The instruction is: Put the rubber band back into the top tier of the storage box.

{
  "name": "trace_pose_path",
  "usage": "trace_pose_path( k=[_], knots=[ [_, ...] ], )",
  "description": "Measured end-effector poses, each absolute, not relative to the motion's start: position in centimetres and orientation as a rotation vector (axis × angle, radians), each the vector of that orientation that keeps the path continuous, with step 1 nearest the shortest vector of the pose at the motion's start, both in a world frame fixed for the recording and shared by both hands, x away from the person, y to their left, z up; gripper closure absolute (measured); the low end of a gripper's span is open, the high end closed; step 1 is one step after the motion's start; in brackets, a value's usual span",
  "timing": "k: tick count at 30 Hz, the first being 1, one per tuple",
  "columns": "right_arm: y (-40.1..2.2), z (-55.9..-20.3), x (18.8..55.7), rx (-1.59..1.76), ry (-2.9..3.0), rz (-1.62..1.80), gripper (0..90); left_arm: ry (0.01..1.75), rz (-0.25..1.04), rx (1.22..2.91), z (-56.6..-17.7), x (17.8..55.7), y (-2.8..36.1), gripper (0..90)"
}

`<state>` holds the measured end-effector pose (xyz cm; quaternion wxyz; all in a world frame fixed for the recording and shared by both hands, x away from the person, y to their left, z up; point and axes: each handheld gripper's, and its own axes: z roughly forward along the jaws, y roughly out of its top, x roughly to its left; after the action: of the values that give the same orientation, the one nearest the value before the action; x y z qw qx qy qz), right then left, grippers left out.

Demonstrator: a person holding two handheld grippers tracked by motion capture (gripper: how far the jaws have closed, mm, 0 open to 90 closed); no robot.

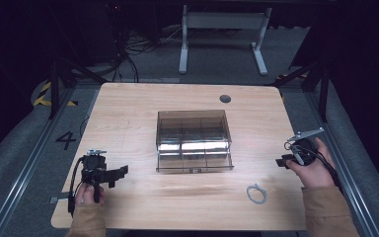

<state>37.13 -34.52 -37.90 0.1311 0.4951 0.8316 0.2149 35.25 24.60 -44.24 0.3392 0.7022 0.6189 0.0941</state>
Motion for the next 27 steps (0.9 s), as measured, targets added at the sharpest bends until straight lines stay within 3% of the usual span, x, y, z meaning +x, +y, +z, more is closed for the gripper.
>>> trace_pose_path(
  k=[16,20,27],
  knots=[
    [-34.2,-37.3,34.9,1.356,2.426,0.749,60.7,1.617,0.265,1.857,-44.3,35.7,23.9,15.9],
    [-33.8,-36.9,34.4,1.351,2.464,0.743,64.7,1.615,0.268,1.861,-44.3,35.9,23.8,15.9],
    [-33.1,-36.6,33.9,1.344,2.485,0.760,64.2,1.615,0.265,1.864,-44.3,36.2,23.5,15.9]
  ],
)
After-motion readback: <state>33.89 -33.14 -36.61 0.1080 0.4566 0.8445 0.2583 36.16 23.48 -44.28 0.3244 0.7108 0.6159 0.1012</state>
